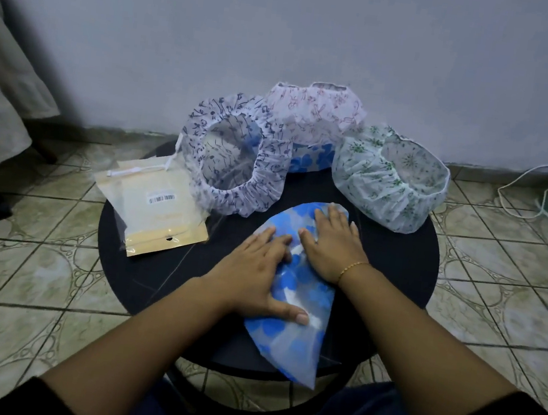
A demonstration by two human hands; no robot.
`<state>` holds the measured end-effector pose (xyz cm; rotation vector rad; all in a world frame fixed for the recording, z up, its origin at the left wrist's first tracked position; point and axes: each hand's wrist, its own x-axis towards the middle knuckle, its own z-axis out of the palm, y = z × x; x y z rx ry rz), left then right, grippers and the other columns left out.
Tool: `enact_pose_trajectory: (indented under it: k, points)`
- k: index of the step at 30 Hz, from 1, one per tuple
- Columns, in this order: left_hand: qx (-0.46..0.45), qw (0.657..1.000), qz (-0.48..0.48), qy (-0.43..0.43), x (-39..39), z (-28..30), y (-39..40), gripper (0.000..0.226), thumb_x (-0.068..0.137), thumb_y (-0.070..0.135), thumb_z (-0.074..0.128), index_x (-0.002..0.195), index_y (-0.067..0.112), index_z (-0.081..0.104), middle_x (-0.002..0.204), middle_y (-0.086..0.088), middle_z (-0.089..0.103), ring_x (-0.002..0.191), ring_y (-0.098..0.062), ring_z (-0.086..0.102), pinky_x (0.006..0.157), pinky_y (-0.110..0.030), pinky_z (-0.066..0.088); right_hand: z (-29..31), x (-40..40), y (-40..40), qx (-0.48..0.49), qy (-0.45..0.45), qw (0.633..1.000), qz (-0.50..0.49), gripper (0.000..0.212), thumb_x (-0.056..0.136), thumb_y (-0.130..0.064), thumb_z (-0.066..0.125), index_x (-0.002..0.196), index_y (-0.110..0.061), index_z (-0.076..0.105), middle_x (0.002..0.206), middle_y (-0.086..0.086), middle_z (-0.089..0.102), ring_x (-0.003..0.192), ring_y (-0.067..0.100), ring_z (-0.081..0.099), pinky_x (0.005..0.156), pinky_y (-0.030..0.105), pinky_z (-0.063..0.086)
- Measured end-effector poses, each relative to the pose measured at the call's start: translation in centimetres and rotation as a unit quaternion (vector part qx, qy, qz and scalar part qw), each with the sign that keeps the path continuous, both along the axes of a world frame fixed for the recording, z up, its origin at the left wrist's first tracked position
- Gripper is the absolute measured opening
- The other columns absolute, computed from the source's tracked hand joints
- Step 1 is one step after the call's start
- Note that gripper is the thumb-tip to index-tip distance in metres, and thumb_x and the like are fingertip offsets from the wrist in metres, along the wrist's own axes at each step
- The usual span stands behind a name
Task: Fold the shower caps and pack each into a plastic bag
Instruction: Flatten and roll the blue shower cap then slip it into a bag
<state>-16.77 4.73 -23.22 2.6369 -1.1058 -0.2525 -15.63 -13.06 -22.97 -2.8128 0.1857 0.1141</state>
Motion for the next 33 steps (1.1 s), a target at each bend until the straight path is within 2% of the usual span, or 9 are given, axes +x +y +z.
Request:
enact_pose_trajectory:
  k: [2,5,7,12,19,26,29,31,33]
  points:
    - [0.038,0.999,0.021,0.003,-0.2,-0.3,-0.3,0.128,0.057,0.092,0.044,0.153,0.019,0.001,0.160,0.004,-0.009,0.144,-0.015,-0.019,0.117,-0.033,-0.012,-0.3,0.8,0.5,-0.010,0.010,1.000,-0.009,0.065,0.098,-0.048,0.025,0.151,-0.016,0.007,0.159,0.007,-0.008,0.146,0.020,-0.010,0.116,0.038,-0.006]
    - [0.088,0.995,0.035,-0.030,-0.3,-0.6,-0.9,0.137,0.048,0.100,0.024,0.150,0.016,-0.016,0.156,-0.003,-0.024,0.140,-0.020,-0.029,0.116,-0.037,-0.017,-0.5,1.8,1.2,-0.026,0.023,0.999,-0.018,0.067,0.098,-0.051,0.020,0.151,-0.015,0.002,0.158,0.007,-0.011,0.145,0.021,-0.012,0.117,0.039,-0.007]
    - [0.089,0.994,0.049,-0.034,-0.4,-0.8,-1.4,0.139,0.043,0.098,0.016,0.149,0.014,-0.018,0.155,-0.006,-0.027,0.140,-0.022,-0.031,0.116,-0.039,-0.017,-0.6,2.4,1.5,-0.029,0.026,0.999,-0.024,0.068,0.097,-0.054,0.018,0.151,-0.017,0.000,0.158,0.007,-0.013,0.145,0.020,-0.013,0.117,0.040,-0.008]
    - [0.089,0.993,0.071,-0.027,-0.5,-1.3,-2.0,0.141,0.041,0.098,0.015,0.149,0.013,-0.019,0.155,-0.007,-0.027,0.140,-0.022,-0.030,0.111,-0.036,-0.021,-1.1,3.1,1.6,-0.045,0.037,0.998,-0.034,0.068,0.094,-0.060,0.015,0.151,-0.027,-0.003,0.159,-0.001,-0.012,0.145,0.018,-0.014,0.115,0.049,-0.009]
    - [0.094,0.990,0.104,-0.023,-0.8,-1.0,-3.0,0.142,0.039,0.097,0.010,0.148,0.010,-0.017,0.156,-0.010,-0.023,0.142,-0.027,-0.025,0.117,-0.043,-0.014,-0.6,4.2,0.7,-0.030,0.060,0.998,0.006,0.069,0.093,-0.063,0.018,0.151,-0.029,0.000,0.159,-0.004,-0.009,0.145,0.017,-0.011,0.113,0.054,-0.010]
    - [0.090,0.989,0.116,-0.016,-1.2,-0.6,-3.2,0.140,0.046,0.100,0.019,0.149,0.012,-0.015,0.158,-0.010,-0.019,0.143,-0.026,-0.022,0.118,-0.043,-0.011,-0.2,0.7,-0.2,0.023,-0.042,0.994,0.098,0.064,0.099,-0.047,0.030,0.150,-0.028,-0.003,0.158,-0.003,-0.015,0.144,0.012,-0.015,0.115,0.041,-0.010]
    - [0.094,0.989,0.113,-0.004,-1.3,-0.3,-3.1,0.130,0.060,0.094,0.034,0.150,0.012,-0.012,0.157,-0.009,-0.019,0.143,-0.026,-0.023,0.118,-0.043,-0.011,0.4,-3.1,-0.7,0.029,-0.063,0.985,0.160,0.061,0.099,-0.039,0.039,0.151,-0.026,0.010,0.159,-0.003,-0.008,0.145,0.011,-0.009,0.116,0.034,-0.008]
    - [0.100,0.989,0.113,-0.008,-1.3,-0.4,-3.0,0.123,0.067,0.089,0.035,0.150,0.012,-0.013,0.157,-0.009,-0.019,0.144,-0.026,-0.022,0.118,-0.043,-0.011,0.6,-6.1,-1.2,0.041,-0.104,0.972,0.206,0.058,0.097,-0.033,0.047,0.148,-0.023,0.024,0.159,-0.002,0.004,0.144,0.007,-0.001,0.115,0.025,-0.006]
    - [0.109,0.988,0.113,-0.007,-1.1,-0.5,-2.9,0.120,0.069,0.087,0.034,0.150,0.013,-0.013,0.157,-0.009,-0.020,0.144,-0.026,-0.022,0.118,-0.042,-0.010,0.6,-9.0,-1.7,0.061,-0.132,0.963,0.227,0.051,0.094,-0.035,0.045,0.143,-0.021,0.037,0.156,-0.001,0.018,0.141,0.003,0.009,0.114,0.020,0.000]
